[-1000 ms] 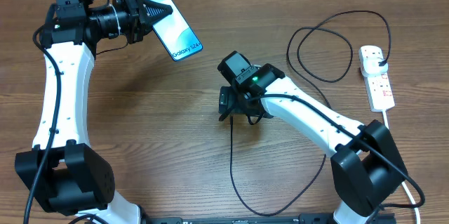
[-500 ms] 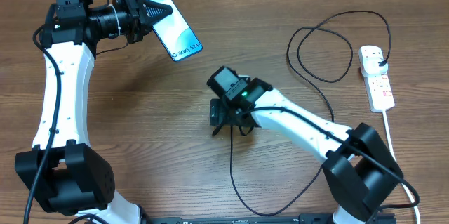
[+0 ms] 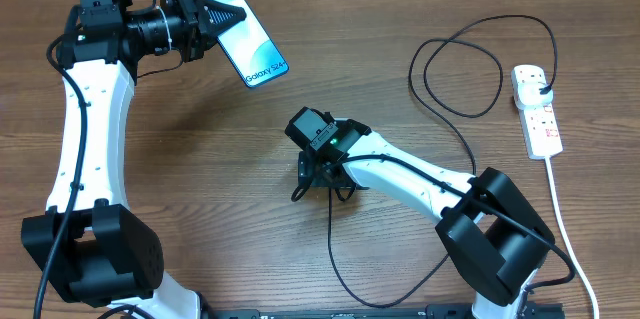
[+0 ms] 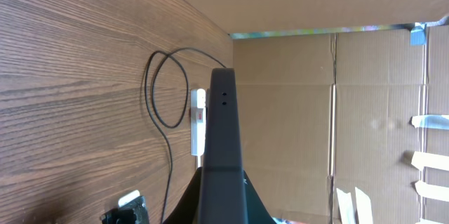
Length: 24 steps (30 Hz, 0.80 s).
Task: Plug charger to phone and switch on socket
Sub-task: 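Lower the right gripper over the black cable's plug end, then close the right gripper on the cable plug and lift it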
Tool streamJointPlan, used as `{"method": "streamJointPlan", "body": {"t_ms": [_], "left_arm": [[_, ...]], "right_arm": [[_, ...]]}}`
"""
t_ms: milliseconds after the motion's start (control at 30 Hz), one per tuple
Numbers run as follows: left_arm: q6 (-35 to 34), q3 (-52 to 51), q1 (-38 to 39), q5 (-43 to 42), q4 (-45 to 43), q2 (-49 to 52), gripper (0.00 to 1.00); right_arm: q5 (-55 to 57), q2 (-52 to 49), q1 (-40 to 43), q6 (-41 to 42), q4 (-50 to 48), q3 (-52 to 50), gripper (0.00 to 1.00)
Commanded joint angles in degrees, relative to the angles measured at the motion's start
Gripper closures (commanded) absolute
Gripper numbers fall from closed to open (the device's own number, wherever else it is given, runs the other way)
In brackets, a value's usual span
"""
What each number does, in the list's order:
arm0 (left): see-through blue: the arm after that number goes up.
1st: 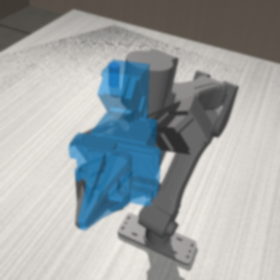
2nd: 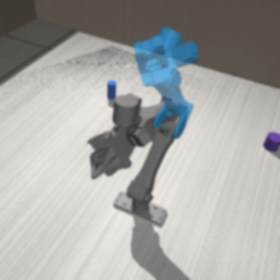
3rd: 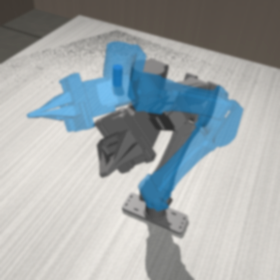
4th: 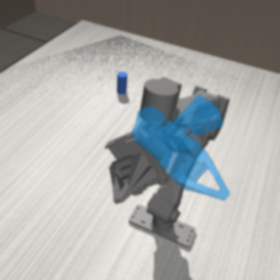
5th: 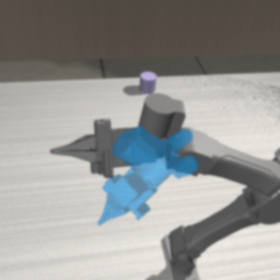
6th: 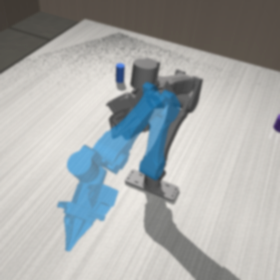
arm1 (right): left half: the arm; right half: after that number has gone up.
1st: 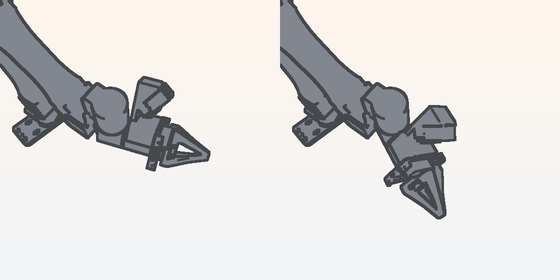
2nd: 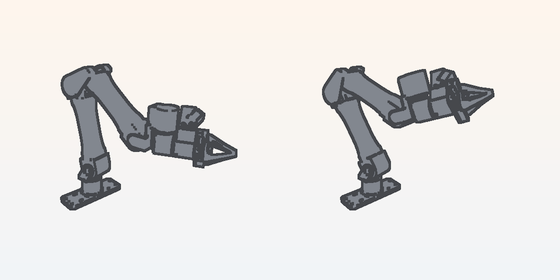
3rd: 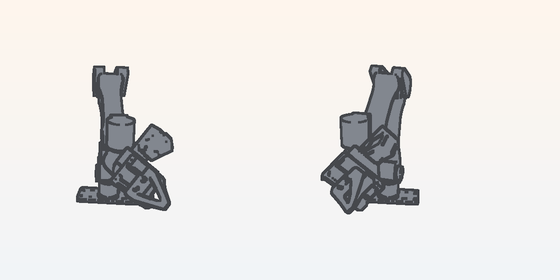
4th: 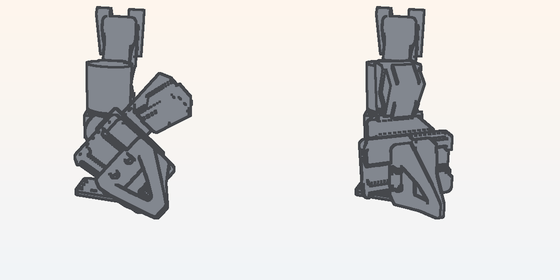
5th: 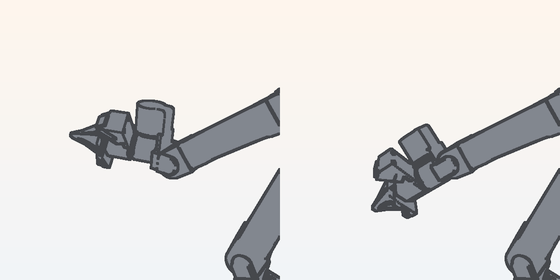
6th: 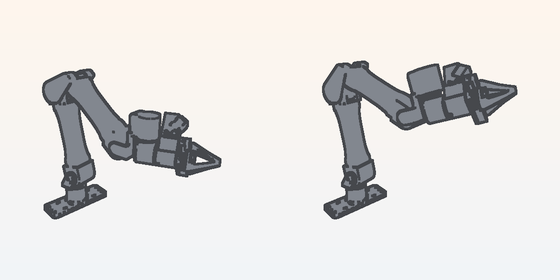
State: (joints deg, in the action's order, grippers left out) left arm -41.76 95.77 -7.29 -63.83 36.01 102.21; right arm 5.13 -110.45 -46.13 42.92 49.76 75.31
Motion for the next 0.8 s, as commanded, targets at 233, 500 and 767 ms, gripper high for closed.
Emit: {"method": "streamJointPlan", "body": {"t_ms": [233, 500, 767], "left_arm": [[1.5, 0.9, -0.2, -1.6, 0.0, -0.7, 0.96], [1.6, 0.9, -0.2, -1.6, 0.0, -0.7, 0.96], [2.2, 0.9, -0.2, -1.7, 0.4, -0.7, 0.96]], "right_arm": [[0.2, -1.2, 0.2, 0.8, -0.6, -0.2, 0.26], [0.9, -2.6, 0.2, 0.5, -0.6, -0.2, 0.28], [0.9, -4.6, 1.2, 0.3, 0.2, 0.7, 0.33]]}}
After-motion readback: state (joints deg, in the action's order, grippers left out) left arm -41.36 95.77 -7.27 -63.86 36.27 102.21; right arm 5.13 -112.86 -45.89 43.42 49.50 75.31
